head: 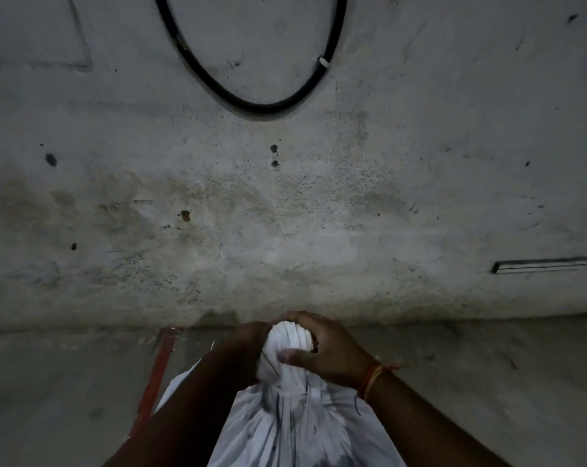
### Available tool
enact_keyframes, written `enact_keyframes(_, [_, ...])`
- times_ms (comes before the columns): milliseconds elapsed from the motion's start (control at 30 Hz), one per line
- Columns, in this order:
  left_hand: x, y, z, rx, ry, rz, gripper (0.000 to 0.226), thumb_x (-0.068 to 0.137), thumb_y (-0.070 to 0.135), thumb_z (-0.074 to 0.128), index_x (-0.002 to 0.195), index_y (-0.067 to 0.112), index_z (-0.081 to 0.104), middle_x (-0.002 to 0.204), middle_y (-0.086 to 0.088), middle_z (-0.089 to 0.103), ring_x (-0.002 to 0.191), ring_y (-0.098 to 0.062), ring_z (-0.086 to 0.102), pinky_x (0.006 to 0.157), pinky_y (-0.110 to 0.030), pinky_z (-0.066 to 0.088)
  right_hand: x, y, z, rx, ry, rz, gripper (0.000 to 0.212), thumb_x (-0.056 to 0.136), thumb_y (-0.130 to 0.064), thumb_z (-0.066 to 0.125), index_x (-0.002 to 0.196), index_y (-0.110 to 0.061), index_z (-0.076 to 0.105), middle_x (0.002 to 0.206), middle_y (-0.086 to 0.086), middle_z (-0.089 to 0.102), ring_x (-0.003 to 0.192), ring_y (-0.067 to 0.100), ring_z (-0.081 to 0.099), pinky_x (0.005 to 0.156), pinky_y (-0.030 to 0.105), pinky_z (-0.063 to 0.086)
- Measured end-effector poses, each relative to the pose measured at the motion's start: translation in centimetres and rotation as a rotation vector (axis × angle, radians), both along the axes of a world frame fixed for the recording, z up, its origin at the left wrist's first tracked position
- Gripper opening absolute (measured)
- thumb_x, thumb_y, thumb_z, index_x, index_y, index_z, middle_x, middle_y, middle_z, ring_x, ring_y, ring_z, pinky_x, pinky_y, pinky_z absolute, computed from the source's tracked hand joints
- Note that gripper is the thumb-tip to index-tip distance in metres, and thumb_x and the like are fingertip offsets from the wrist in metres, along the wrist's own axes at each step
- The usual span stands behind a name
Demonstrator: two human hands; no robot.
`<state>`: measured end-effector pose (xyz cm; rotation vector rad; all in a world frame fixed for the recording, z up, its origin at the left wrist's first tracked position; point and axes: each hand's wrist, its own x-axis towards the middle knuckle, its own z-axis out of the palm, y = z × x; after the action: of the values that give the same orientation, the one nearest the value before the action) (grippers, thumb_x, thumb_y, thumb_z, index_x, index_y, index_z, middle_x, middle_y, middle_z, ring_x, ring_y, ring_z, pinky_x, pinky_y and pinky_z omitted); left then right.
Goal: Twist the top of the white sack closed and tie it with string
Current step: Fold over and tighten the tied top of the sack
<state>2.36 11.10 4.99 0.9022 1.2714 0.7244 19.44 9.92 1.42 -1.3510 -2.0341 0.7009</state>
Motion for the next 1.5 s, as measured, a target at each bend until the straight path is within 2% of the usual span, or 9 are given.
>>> enact_keyframes(200, [-0.1, 0.0, -0.1, 0.060, 0.123, 0.050, 0.045, 0.101, 0.038, 0.052, 0.126, 0.001, 0.057, 0.100, -0.021, 0.068, 0.088, -0.034, 0.067, 0.063, -0.033, 0.053, 0.1, 0.9, -1.4, -0.134, 0.190, -0.122, 0.052, 0.073, -0.065, 0.068, 0.105, -0.024, 0.068, 0.099, -0.003, 0.075, 0.091, 0.011, 0.070, 0.086, 0.043, 0.057])
enact_keyframes(300, [-0.9, -0.1, -2.3, 0.562, 0.640, -0.133, 0.076, 0.085, 0.062, 0.061, 0.144, 0.019, 0.038, 0.130, -0.008, 0.055, 0.116, -0.023, 0.057, 0.092, -0.031, 0.047, 0.2, 1.1, -1.7, -0.172, 0.240, -0.175, 0.050, 0.078, -0.069, 0.064, 0.104, -0.026, 0.065, 0.099, -0.002, 0.073, 0.092, 0.014, 0.070, 0.085, 0.043, 0.057])
enact_keyframes(433, [-2.7, -1.6, -6.0, 0.867, 0.728, -0.358, 0.087, 0.076, 0.073, 0.063, 0.149, 0.041, 0.027, 0.147, 0.010, 0.029, 0.133, -0.008, 0.035, 0.107, -0.032, 0.043, 0.1, 1.4, -2.3, -0.208, 0.270, -0.208, 0.032, 0.088, -0.056, 0.062, 0.100, -0.026, 0.058, 0.089, -0.005, 0.068, 0.076, 0.009, 0.063, 0.074, 0.037, 0.053])
enact_keyframes(600, [-2.4, -1.3, -7.6, 0.880, 0.633, -0.260, 0.052, 0.090, 0.039, 0.069, 0.137, 0.024, 0.052, 0.127, 0.016, 0.057, 0.115, -0.001, 0.053, 0.099, -0.018, 0.042, -0.7, 1.9, -3.4, -0.251, 0.234, -0.224, 0.026, 0.097, -0.044, 0.055, 0.103, -0.019, 0.057, 0.086, 0.002, 0.064, 0.063, 0.011, 0.053, 0.059, 0.022, 0.043])
enact_keyframes(767, [-3.2, -0.9, -9.4, 0.647, 0.625, -0.183, 0.007, 0.099, 0.032, 0.058, 0.098, 0.038, 0.061, 0.100, 0.014, 0.065, 0.103, -0.013, 0.063, 0.085, -0.019, 0.042, 0.3, 1.3, -4.6, -0.288, 0.150, 0.006, 0.038, 0.102, -0.014, 0.048, 0.137, -0.029, 0.051, 0.135, -0.009, 0.053, 0.118, -0.006, 0.050, 0.102, 0.013, 0.038])
enact_keyframes(867, [-3.6, -0.6, -11.1, 0.482, 0.593, -0.193, 0.016, 0.099, 0.041, 0.053, 0.086, 0.034, 0.058, 0.092, 0.007, 0.067, 0.102, -0.026, 0.066, 0.090, -0.039, 0.052, 1.8, 0.3, -5.5, -0.323, -0.016, 0.156, 0.071, 0.086, -0.005, 0.057, 0.148, -0.031, 0.032, 0.155, -0.009, 0.032, 0.140, 0.005, 0.034, 0.116, 0.025, 0.033])
enact_keyframes(1100, [-3.1, -1.8, -13.8, 0.697, 0.946, -0.214, 0.066, 0.091, 0.064, 0.033, 0.146, 0.027, 0.038, 0.146, 0.001, 0.035, 0.127, -0.020, 0.049, 0.102, -0.040, 0.048, 3.5, -1.4, -7.0, -0.257, -0.420, 0.285, 0.116, 0.073, -0.029, 0.073, 0.156, -0.035, -0.009, 0.167, -0.005, -0.004, 0.152, 0.015, 0.002, 0.125, 0.038, 0.016])
enact_keyframes(1267, [-4.4, -3.8, -14.2, 0.858, 0.807, -0.322, 0.059, 0.099, 0.043, 0.048, 0.151, 0.045, 0.021, 0.158, 0.012, 0.029, 0.133, -0.009, 0.049, 0.107, -0.025, 0.044, 4.2, -2.1, -6.9, -0.380, -0.231, 0.290, 0.109, 0.073, -0.025, 0.072, 0.156, -0.037, 0.002, 0.167, -0.005, 0.004, 0.154, 0.011, 0.007, 0.125, 0.035, 0.021])
enact_keyframes(1500, [-7.4, -4.3, -14.1, 0.784, 0.991, -0.697, 0.141, 0.061, 0.063, 0.081, 0.154, 0.036, -0.021, 0.165, 0.011, -0.014, 0.149, -0.007, 0.002, 0.122, -0.035, 0.023, 3.1, -2.6, -10.6, -0.030, -0.509, 0.194, 0.132, 0.068, -0.033, 0.080, 0.150, -0.039, -0.022, 0.163, -0.009, -0.027, 0.135, 0.021, 0.037, 0.102, 0.037, 0.047])
